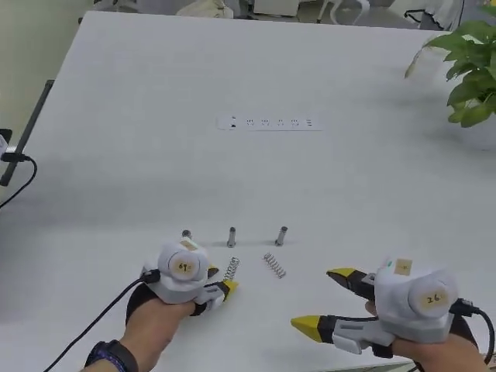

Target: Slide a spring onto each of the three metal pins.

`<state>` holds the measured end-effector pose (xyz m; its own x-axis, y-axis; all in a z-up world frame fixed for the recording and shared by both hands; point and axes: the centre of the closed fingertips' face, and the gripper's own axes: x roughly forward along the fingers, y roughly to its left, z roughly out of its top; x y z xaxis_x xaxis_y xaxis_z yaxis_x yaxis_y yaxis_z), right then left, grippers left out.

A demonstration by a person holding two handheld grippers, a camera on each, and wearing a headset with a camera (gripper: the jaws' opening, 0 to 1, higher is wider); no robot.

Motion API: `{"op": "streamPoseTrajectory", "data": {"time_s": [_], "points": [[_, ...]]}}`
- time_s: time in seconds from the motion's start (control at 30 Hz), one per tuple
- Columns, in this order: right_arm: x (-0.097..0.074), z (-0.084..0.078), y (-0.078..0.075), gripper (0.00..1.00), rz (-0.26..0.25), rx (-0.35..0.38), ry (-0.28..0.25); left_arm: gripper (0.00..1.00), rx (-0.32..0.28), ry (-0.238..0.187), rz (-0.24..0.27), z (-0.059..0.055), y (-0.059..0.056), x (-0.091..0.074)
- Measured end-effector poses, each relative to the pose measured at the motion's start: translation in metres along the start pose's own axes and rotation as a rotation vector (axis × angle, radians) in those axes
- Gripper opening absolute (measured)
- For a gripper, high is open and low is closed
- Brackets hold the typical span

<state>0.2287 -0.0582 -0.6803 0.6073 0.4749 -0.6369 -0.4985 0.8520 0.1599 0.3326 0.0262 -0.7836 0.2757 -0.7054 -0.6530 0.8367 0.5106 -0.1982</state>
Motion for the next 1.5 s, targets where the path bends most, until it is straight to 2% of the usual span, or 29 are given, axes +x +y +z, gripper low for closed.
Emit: {"op": "streamPoseTrajectory", "data": {"time_s": [0.1,0.2,0.27,0.3,0.67,0.77,0.93,1.0,1.23,1.5], "points": [[0.0,-0.001,0.0,0.63,0.0,0.003,0.002,0.15,0.004,0.008,0.0,-0.002,-0.001,0.003],[0.0,-0.001,0.0,0.63,0.0,0.003,0.002,0.1,0.016,0.007,0.024,-0.001,0.002,0.004],[0.001,-0.001,0.0,0.63,0.0,0.005,0.002,0.05,0.051,0.014,0.057,-0.002,0.006,0.004],[0.001,-0.001,0.0,0.63,-0.001,0.004,0.003,0.03,0.042,0.015,0.053,-0.002,0.005,0.004],[0.004,0.004,-0.001,0.62,0.006,-0.005,-0.003,0.03,0.06,0.034,0.065,-0.005,0.007,-0.001],[0.005,0.003,-0.001,0.62,0.007,-0.004,-0.001,0.03,0.07,0.04,0.063,-0.007,0.006,-0.005],[0.004,0.0,-0.001,0.61,0.007,0.008,-0.008,0.03,0.072,0.029,0.072,-0.009,0.008,-0.016],[0.004,-0.001,0.0,0.61,0.007,0.017,-0.01,0.03,0.047,0.015,0.083,-0.008,0.01,-0.022],[0.006,-0.008,0.003,0.61,0.017,0.017,0.003,0.02,0.034,0.01,0.101,-0.015,0.015,-0.038],[0.01,-0.003,0.004,0.6,0.027,0.018,-0.009,0.02,0.02,0.005,0.108,-0.022,0.013,-0.05]]}}
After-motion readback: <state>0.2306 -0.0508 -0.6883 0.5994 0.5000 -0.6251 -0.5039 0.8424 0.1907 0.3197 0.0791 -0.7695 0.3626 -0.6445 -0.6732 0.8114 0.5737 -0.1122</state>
